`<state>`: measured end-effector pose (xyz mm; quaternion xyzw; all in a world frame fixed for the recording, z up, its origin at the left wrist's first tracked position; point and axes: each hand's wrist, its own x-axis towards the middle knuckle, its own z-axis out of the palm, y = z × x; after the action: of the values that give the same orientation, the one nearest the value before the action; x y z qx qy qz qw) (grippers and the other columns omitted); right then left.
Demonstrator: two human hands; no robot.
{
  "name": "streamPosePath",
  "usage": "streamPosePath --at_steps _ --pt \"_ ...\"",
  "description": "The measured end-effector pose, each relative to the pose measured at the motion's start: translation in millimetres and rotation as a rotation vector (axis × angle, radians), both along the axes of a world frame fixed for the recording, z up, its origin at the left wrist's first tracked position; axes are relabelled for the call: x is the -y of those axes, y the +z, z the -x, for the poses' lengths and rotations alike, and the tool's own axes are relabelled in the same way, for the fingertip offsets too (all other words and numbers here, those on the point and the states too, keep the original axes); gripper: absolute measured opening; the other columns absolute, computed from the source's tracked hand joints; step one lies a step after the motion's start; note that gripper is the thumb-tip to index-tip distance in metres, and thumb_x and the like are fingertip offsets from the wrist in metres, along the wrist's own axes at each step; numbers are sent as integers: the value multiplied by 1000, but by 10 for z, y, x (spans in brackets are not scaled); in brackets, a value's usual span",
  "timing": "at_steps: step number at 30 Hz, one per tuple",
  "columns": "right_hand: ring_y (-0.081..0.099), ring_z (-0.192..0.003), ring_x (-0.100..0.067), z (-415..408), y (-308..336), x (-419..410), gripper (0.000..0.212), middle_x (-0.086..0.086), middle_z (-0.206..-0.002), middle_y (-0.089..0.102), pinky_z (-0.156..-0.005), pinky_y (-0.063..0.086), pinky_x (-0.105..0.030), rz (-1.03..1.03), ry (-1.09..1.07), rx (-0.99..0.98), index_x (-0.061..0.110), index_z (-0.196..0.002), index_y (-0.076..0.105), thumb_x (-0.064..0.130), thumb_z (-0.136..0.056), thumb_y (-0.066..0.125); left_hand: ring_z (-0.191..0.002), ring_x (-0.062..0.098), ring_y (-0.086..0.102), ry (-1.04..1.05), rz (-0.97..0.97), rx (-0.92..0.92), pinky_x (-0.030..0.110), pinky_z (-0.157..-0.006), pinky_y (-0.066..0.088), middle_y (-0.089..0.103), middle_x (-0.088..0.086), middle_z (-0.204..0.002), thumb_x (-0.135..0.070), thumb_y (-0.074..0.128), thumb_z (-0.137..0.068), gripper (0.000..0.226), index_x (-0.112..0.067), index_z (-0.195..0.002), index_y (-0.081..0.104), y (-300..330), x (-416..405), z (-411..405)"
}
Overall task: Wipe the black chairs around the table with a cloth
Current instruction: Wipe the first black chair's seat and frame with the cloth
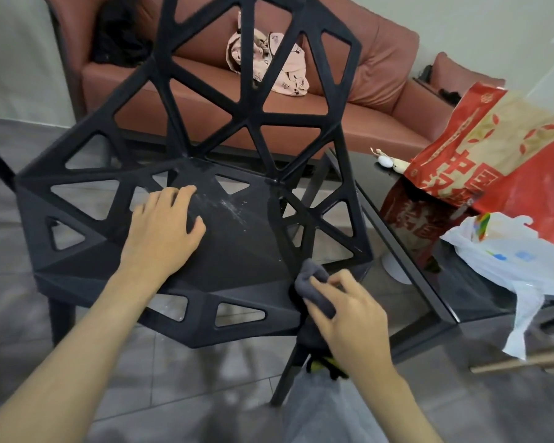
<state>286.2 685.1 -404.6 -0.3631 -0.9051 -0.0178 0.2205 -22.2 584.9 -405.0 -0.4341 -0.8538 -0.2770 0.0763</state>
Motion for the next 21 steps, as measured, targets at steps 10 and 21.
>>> streamPosePath --at_steps 10,21 --pt "50 -67 -8 -35 149 -165 26 13 -91 48 -59 37 -22 38 -211 -124 31 -113 77 39 -89 75 -133 34 45 15 -20 -24 53 -107 39 55 13 -141 -32 57 -100 54 -15 -151 45 -16 0 -9" --pt "53 -84 -15 1070 -69 993 25 7 -100 45 -52 46 -31 144 41 -245 30 -109 63 44 -89 57 -135 31 42 76 -217 191 54 -108 41 53 4 -142 -27 59 -100 42 -23 -142 53 28 97 46"
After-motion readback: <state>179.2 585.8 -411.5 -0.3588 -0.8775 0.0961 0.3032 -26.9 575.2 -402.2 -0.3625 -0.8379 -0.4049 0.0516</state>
